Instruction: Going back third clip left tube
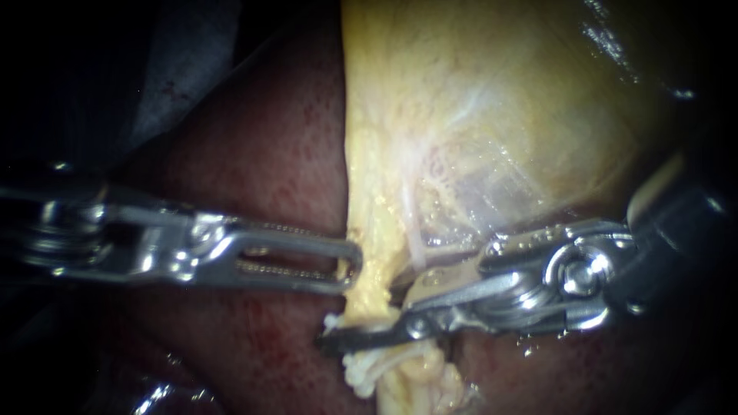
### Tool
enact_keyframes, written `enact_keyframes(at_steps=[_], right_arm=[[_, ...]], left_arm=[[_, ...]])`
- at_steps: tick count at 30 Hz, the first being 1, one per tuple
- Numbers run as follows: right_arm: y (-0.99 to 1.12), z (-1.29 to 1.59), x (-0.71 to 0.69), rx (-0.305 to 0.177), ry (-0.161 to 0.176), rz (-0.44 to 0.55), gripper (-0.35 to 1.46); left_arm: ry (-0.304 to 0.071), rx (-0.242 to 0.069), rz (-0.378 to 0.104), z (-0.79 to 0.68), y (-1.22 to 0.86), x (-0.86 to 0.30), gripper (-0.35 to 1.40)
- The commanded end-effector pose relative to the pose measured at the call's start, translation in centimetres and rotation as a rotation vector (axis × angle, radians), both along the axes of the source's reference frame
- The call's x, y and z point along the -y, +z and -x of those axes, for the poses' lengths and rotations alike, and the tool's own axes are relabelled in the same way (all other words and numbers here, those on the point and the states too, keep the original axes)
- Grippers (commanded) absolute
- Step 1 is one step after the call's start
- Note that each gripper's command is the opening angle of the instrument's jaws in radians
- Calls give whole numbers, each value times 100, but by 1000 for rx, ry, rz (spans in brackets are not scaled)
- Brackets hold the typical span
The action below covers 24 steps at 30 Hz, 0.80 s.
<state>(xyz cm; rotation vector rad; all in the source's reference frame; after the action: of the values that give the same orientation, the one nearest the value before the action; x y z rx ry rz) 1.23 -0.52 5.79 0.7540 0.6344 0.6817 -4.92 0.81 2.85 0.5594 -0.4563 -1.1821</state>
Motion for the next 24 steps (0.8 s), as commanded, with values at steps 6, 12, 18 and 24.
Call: enact_keyframes(at_steps=[6, 12, 18, 24], right_arm=[[-5, -5, 9, 53, -23, 13, 50], [-9, -7, 15, 95, -42, 23, 51], [-9, -2, 15, 97, -45, 23, 50], [-7, 12, 11, 93, -51, 23, 47]], left_arm=[[0, 0, 0, 0, 0, 0, -35], [0, 0, 0, 0, 0, 0, -35], [0, 0, 0, 0, 0, 0, -35], [0, 0, 0, 0, 0, 0, -35]])
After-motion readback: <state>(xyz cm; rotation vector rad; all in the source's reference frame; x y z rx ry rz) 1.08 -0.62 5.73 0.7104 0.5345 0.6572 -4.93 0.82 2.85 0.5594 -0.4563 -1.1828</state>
